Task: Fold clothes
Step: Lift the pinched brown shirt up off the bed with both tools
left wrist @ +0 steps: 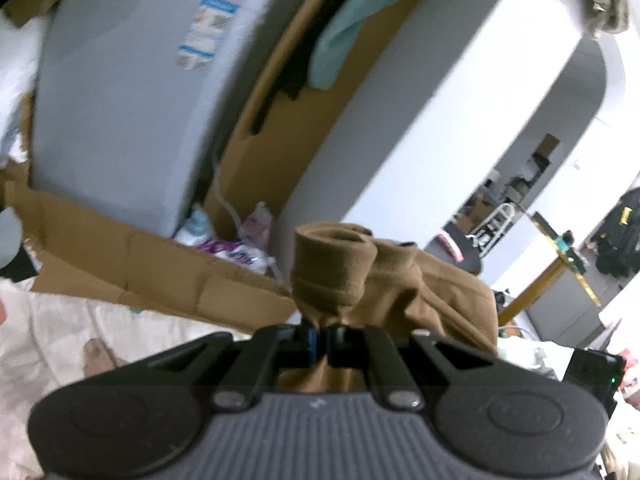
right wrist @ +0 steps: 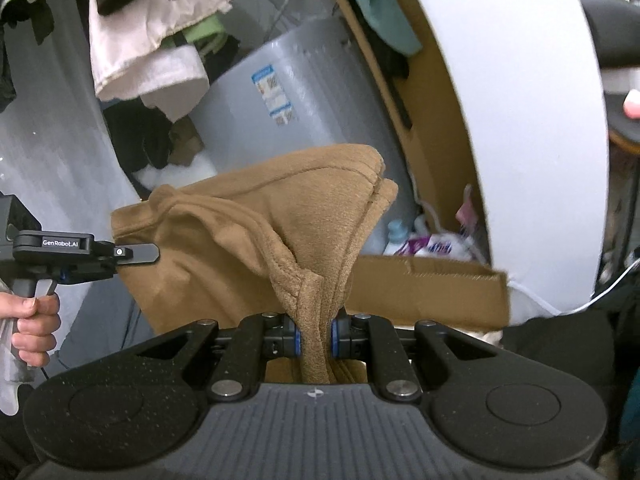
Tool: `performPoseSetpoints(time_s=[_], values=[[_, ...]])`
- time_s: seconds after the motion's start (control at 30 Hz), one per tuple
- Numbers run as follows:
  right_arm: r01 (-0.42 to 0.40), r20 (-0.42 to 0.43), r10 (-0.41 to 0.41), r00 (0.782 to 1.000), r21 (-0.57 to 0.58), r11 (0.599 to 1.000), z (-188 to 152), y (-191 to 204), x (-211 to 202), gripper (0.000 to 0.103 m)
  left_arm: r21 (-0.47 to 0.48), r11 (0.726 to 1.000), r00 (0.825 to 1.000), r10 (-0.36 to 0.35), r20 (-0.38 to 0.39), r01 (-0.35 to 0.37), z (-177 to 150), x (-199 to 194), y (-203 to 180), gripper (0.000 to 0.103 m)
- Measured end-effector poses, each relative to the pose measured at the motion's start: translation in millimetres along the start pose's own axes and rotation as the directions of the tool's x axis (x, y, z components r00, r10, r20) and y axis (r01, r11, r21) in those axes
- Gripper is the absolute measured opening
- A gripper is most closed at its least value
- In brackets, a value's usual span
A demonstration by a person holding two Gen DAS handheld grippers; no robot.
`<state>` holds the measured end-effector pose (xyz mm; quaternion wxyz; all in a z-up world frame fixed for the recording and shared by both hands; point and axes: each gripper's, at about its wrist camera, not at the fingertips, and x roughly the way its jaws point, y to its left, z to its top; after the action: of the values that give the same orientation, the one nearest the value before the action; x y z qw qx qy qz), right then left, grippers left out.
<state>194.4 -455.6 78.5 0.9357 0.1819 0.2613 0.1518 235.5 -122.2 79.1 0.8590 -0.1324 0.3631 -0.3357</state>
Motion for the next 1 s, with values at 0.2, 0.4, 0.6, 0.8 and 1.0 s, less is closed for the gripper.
performPoseSetpoints(time_s=[0.2,0.4,0.6,0.8,1.0], values=[[0.049,0.030,-0.049,0.998,-0.016,0.999,18.5,-19.6,-41.8,0.013,0.031,0.996,0.997,-0.080,0.004,0.080,1.8,14.9,-35.7,0.004],[0.115,0.034,-0.114,0.993,-0.023,0.993,17.1,-48.5,-71.4,0.013,0.052,0.983,0.984,-0.175,-0.030,0.177,-9.5,48.7,-52.3,0.004],[0.203,0.029,-0.202,0.979,-0.033,0.979,5.0,-81.9,-86.7,0.013,0.061,0.962,0.962,-0.260,-0.085,0.266,-31.0,93.8,-67.0,0.004],[0.292,0.024,-0.291,0.956,-0.029,0.956,-16.8,-120.2,-95.1,0.013,0.065,0.938,0.931,-0.328,-0.160,0.341,-62.5,144.8,-74.0,0.004],[0.366,0.018,-0.366,0.931,-0.003,0.931,-42.6,-165.8,-95.1,0.013,0.082,0.908,0.897,-0.386,-0.217,0.411,-92.7,190.2,-76.6,0.004]])
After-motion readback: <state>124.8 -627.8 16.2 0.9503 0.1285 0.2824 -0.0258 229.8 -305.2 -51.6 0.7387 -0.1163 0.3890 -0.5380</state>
